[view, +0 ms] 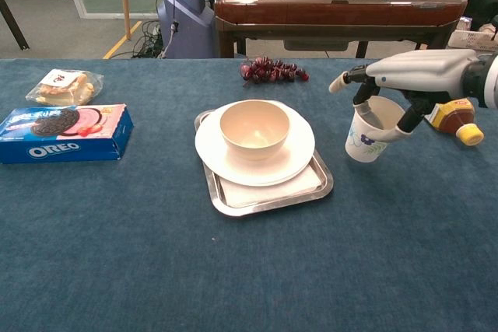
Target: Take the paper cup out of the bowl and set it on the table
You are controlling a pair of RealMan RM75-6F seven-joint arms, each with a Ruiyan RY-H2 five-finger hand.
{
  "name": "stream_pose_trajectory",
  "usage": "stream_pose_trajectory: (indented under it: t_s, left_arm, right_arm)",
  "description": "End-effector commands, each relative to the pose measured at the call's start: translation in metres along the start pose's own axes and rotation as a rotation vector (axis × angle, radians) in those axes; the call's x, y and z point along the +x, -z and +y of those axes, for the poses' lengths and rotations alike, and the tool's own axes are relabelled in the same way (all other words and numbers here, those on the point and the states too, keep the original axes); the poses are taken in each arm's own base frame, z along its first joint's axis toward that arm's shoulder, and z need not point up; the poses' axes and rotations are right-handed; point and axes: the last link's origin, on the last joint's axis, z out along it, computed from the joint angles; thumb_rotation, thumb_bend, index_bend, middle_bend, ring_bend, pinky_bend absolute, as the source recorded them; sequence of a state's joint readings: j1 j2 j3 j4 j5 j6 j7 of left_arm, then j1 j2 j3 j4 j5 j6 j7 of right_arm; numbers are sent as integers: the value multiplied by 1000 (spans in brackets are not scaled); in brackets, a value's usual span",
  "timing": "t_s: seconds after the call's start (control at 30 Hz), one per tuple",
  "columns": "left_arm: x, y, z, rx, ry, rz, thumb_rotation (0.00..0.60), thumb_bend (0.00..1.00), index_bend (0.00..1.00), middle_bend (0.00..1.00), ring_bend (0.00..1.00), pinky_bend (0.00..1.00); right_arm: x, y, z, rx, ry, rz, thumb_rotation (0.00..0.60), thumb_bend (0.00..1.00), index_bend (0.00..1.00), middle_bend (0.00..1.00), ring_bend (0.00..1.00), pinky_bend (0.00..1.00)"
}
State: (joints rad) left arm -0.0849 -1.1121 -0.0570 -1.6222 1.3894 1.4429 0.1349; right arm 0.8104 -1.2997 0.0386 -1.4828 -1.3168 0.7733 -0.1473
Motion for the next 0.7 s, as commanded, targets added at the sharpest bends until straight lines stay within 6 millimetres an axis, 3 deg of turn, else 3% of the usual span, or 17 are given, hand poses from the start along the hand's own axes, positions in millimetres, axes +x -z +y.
stream_pose_trajectory:
  t_s: [0.03, 0.2, 0.37, 0.47, 0.7]
  left_arm:
    - [0, 0, 0, 0, 0, 0, 600, 322, 311, 106, 79, 326]
    - [0, 0, 0, -1, 1, 0, 600, 322, 311, 107, 79, 326]
    - [1, 0, 0, 1, 3, 0, 600, 321, 311, 107, 79, 326]
    - [1, 0, 0, 0, 3, 1, 600, 321, 311, 107, 79, 326]
    - [0, 0, 0, 1, 3, -5, 600, 321, 311, 106, 79, 326]
  right_arm:
    - [-8, 0, 1, -1, -12, -14, 600, 451, 665, 104, 5, 221]
    - [-16, -1, 3, -3, -24, -29, 600, 427, 665, 104, 4, 218]
    - [-19, -1, 6, -8, -33, -29, 600, 279, 654, 103, 0, 215]
    - [-19, 0, 7, -9, -37, -23, 600, 174, 584, 101, 0, 212]
    - [-6, 13, 10, -8, -53, 18, 600, 89, 480, 94, 0, 207]
